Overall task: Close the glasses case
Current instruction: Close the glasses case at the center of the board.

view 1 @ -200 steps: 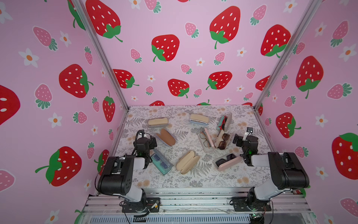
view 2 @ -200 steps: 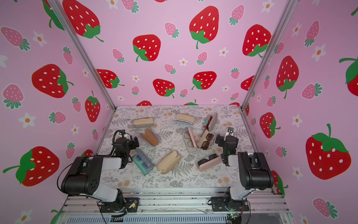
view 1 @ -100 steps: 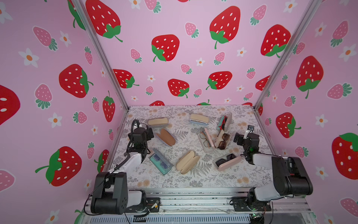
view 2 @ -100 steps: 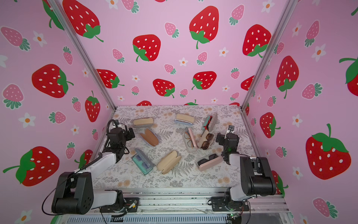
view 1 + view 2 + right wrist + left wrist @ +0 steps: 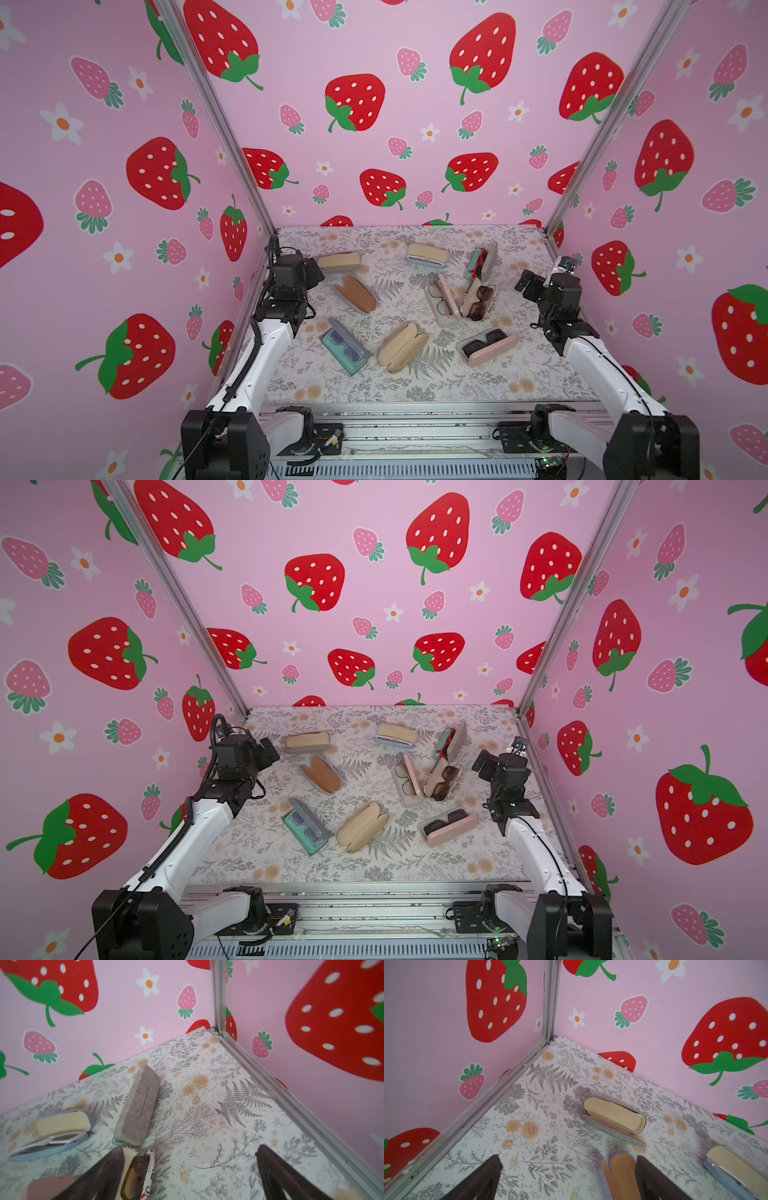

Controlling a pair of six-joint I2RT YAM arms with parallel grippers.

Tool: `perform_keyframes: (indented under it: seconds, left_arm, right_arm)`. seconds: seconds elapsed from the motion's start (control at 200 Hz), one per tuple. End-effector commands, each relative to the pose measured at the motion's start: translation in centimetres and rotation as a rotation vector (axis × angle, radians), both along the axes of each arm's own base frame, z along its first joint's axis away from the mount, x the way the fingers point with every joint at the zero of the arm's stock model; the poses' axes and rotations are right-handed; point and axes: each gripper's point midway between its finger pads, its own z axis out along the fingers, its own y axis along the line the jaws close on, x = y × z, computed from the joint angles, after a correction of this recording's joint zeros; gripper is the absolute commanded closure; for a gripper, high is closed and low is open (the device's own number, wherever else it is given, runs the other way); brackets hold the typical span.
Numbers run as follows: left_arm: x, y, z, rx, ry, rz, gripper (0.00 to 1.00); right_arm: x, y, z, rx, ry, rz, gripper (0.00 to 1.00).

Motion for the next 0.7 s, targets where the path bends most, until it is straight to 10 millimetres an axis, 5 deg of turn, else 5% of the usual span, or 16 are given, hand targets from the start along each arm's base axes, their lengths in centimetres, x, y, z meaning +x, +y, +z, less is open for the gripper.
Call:
perform_keyframes:
  seconds: [0.0,0.275,0.695]
  left_arm:
    - [0.1,-2.3,0.2,-0.182,-0.009,-0.073,0.01]
    - [2.5,-9.8,-0.2,-0.341,0.030,-0.374,0.01]
    - [2.2,-24.0,-1.8,-0.248,0.153,-0.661,0.01]
  right_arm:
    - [-3.2,-0.6,-0.4,0.139,0.075,-0.106,0.01]
    - [-2.9,4.2,1.2,0.259,0.237,0.133,0.01]
    - [-3.0,9.7,2.5,0.159,0.415,0.277,0.01]
